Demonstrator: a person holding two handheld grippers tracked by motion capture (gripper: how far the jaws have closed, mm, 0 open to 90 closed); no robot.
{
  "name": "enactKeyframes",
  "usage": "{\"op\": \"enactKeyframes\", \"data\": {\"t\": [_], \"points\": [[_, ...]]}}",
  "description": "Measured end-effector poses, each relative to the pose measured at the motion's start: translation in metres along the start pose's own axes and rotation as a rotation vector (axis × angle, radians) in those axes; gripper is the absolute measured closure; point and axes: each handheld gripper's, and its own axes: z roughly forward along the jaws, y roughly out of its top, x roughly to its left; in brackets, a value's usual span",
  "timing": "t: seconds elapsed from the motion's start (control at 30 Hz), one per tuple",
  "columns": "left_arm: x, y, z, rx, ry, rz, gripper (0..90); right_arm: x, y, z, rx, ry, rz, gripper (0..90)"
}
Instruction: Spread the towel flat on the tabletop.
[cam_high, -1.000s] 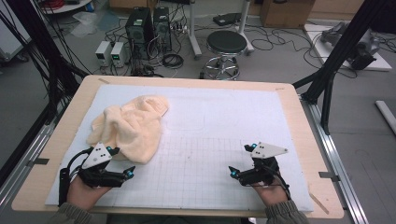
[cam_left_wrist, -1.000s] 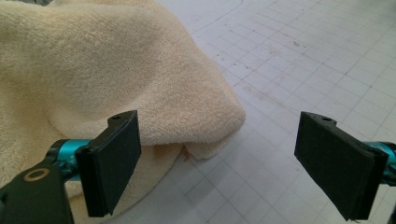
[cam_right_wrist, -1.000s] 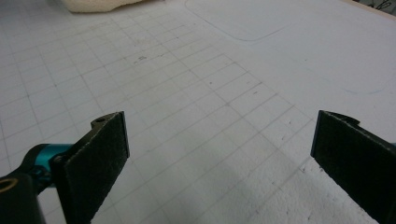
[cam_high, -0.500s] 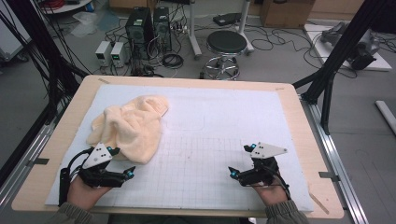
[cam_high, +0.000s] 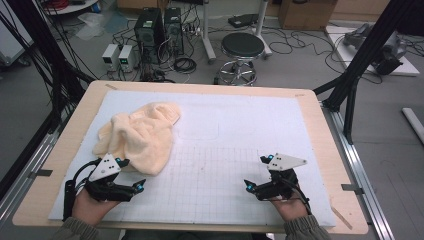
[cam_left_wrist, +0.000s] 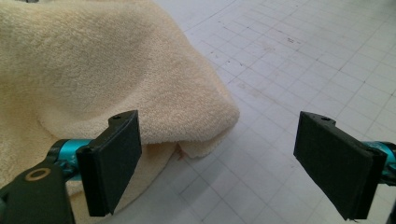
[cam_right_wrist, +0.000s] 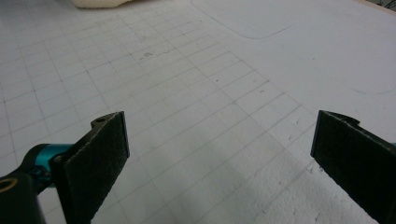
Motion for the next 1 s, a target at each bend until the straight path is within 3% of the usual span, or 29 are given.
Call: {"op": "enactKeyframes", "data": {"t": [0.57, 0.73, 1.0], "points": [[0.002, 0.011, -0.005, -0.028, -0.018, 0.001, 16.6, 0.001, 0.0, 0.0, 0.002, 0.002, -0.009, 3.5], [0.017, 0.029, -0.008, -0.039, -0.004, 0.005, 17.4, 0.001, 0.0, 0.0, 0.002, 0.004, -0.014, 3.5], [0.05, 0.066, 0.006, -0.05, 0.02, -0.017, 17.9, 0.001, 0.0, 0.001, 0.009, 0.014, -0.008, 3.5]]}}
